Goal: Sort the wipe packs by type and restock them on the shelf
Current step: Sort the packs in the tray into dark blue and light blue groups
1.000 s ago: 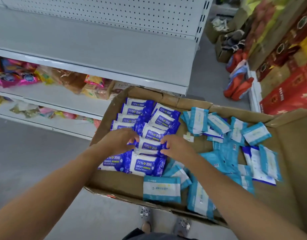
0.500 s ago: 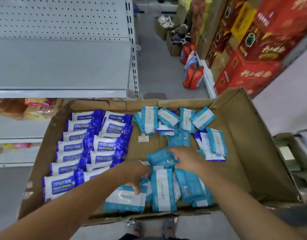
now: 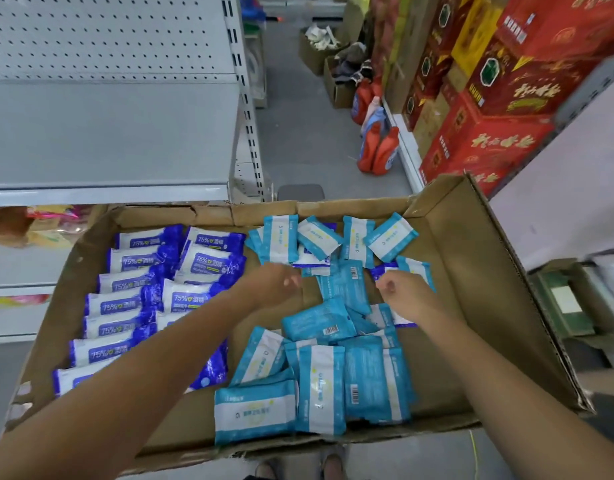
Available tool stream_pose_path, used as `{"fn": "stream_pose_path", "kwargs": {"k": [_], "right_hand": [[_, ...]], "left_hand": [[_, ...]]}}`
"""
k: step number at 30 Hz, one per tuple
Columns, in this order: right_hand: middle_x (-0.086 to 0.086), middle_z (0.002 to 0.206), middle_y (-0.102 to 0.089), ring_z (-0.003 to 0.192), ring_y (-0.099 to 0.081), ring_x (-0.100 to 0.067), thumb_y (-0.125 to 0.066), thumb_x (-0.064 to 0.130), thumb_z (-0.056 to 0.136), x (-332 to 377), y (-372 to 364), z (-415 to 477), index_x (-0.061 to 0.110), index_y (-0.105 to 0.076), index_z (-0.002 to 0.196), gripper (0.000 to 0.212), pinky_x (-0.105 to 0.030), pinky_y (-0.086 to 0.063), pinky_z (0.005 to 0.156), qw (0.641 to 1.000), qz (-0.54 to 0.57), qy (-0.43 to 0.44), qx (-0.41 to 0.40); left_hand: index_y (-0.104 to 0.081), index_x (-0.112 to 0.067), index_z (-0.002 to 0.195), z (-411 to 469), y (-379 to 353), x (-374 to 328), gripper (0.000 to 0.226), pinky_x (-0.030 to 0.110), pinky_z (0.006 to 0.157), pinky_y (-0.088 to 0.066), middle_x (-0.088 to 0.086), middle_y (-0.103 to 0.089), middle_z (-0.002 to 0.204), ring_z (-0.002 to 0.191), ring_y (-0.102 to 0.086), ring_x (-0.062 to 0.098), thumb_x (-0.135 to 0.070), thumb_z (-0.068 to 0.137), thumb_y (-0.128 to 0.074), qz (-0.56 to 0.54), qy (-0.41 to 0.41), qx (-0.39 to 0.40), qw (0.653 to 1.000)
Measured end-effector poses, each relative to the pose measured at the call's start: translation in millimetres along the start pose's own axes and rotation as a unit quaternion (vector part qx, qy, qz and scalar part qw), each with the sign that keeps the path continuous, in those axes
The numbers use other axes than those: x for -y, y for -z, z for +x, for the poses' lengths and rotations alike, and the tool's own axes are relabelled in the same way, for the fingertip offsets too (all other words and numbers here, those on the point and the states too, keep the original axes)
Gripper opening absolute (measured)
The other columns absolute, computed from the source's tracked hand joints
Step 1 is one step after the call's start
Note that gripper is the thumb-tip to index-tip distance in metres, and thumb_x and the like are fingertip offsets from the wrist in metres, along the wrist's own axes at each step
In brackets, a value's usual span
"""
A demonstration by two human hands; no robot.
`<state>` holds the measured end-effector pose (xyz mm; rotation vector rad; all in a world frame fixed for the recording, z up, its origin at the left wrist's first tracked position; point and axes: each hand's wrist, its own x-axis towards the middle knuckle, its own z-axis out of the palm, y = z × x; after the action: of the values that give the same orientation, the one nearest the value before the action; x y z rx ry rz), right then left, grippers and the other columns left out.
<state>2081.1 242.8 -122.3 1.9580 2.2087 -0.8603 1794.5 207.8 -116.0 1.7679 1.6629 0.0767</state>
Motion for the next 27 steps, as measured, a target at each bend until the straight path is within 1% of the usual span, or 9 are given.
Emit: {"fn": "stream_pose_path", "kwargs": {"k": [3, 8, 10, 15, 19, 21, 22, 24, 27], "right_hand": [[-0.014, 0.123, -0.06, 0.116, -0.056, -0.03, -0.048, 0.011, 0.098, -30, -4, 9, 0.009, -0.063, 0.12, 0.027, -0.03, -0.042, 0.09, 0.996, -0.061, -0.059, -0.01], [-0.019, 0.124, -0.059, 0.117, -0.056, -0.035, -0.055, 0.025, 0.097, -56, 0, 20, 0.007, -0.058, 0.122, 0.031, -0.039, -0.046, 0.094, 0.99, -0.043, -0.121, -0.059], [-0.019, 0.127, -0.057, 0.119, -0.055, -0.035, -0.057, 0.031, 0.098, -54, 0, 22, 0.008, -0.052, 0.129, 0.039, -0.04, -0.046, 0.095, 0.989, -0.055, -0.128, -0.058], [-0.013, 0.124, -0.057, 0.117, -0.056, -0.03, -0.069, 0.039, 0.089, -44, -2, 22, 0.014, -0.043, 0.132, 0.056, -0.039, -0.047, 0.088, 0.988, -0.098, -0.117, -0.018], [-0.012, 0.117, -0.063, 0.11, -0.062, -0.031, -0.069, 0.019, 0.084, -44, 0, 16, 0.013, -0.049, 0.124, 0.045, -0.035, -0.051, 0.079, 0.992, -0.075, -0.097, -0.016], [-0.01, 0.109, -0.066, 0.102, -0.063, -0.029, -0.064, 0.015, 0.085, -42, 12, 12, 0.015, -0.056, 0.118, 0.034, -0.031, -0.046, 0.07, 0.995, -0.031, -0.091, -0.028], [-0.009, 0.102, -0.065, 0.097, -0.063, -0.029, -0.063, 0.014, 0.086, -41, 20, 10, 0.012, -0.059, 0.111, 0.025, -0.03, -0.043, 0.067, 0.996, -0.008, -0.08, -0.041], [-0.009, 0.085, -0.061, 0.085, -0.06, -0.029, -0.06, 0.011, 0.086, -39, 35, 10, 0.004, -0.061, 0.092, 0.009, -0.031, -0.037, 0.061, 0.995, 0.07, -0.05, -0.05], [-0.011, 0.083, -0.065, 0.079, -0.065, -0.027, -0.057, 0.006, 0.087, -36, 41, 12, 0.005, -0.061, 0.091, 0.006, -0.031, -0.042, 0.064, 0.984, 0.173, -0.023, 0.026]], "left_hand": [[-0.069, -0.017, 0.122, 35, 3, -10, 0.031, 0.037, 0.095, -0.051, 0.005, -0.068, 0.126, 0.114, -0.062, 0.025, -0.012, 0.099, -0.05, -0.02, 0.022, -0.09, 0.995], [-0.065, -0.012, 0.112, 76, -9, -25, 0.022, 0.039, 0.078, -0.047, 0.013, -0.065, 0.117, 0.107, -0.063, 0.033, -0.014, 0.099, -0.047, 0.092, 0.113, -0.115, 0.983], [-0.06, -0.013, 0.117, 84, -15, -30, 0.022, 0.037, 0.076, -0.044, 0.011, -0.064, 0.118, 0.109, -0.062, 0.032, -0.02, 0.099, -0.05, 0.13, 0.132, -0.117, 0.976], [-0.036, -0.026, 0.139, 88, -25, -40, 0.044, 0.04, 0.081, -0.044, 0.013, -0.062, 0.119, 0.111, -0.061, 0.034, -0.041, 0.1, -0.05, 0.127, 0.1, -0.082, 0.983], [-0.039, -0.03, 0.134, 77, -29, -43, 0.054, 0.04, 0.092, -0.04, 0.005, -0.064, 0.116, 0.109, -0.059, 0.026, -0.048, 0.09, -0.065, 0.16, 0.057, -0.1, 0.98], [-0.04, -0.029, 0.132, 77, -27, -40, 0.063, 0.041, 0.097, -0.04, 0.003, -0.062, 0.119, 0.113, -0.057, 0.025, -0.047, 0.083, -0.074, 0.106, 0.057, -0.086, 0.989], [-0.04, -0.026, 0.132, 79, -24, -40, 0.065, 0.041, 0.098, -0.044, 0.003, -0.062, 0.12, 0.113, -0.058, 0.025, -0.043, 0.081, -0.076, 0.031, 0.07, -0.068, 0.995], [-0.04, -0.018, 0.134, 87, -19, -42, 0.061, 0.04, 0.087, -0.051, 0.005, -0.062, 0.118, 0.105, -0.062, 0.023, -0.036, 0.086, -0.073, -0.124, 0.113, -0.056, 0.984], [-0.043, -0.009, 0.137, 98, -16, -46, 0.06, 0.033, 0.077, -0.049, 0.008, -0.064, 0.12, 0.102, -0.063, 0.024, -0.036, 0.09, -0.069, -0.15, 0.144, -0.093, 0.974]]}}
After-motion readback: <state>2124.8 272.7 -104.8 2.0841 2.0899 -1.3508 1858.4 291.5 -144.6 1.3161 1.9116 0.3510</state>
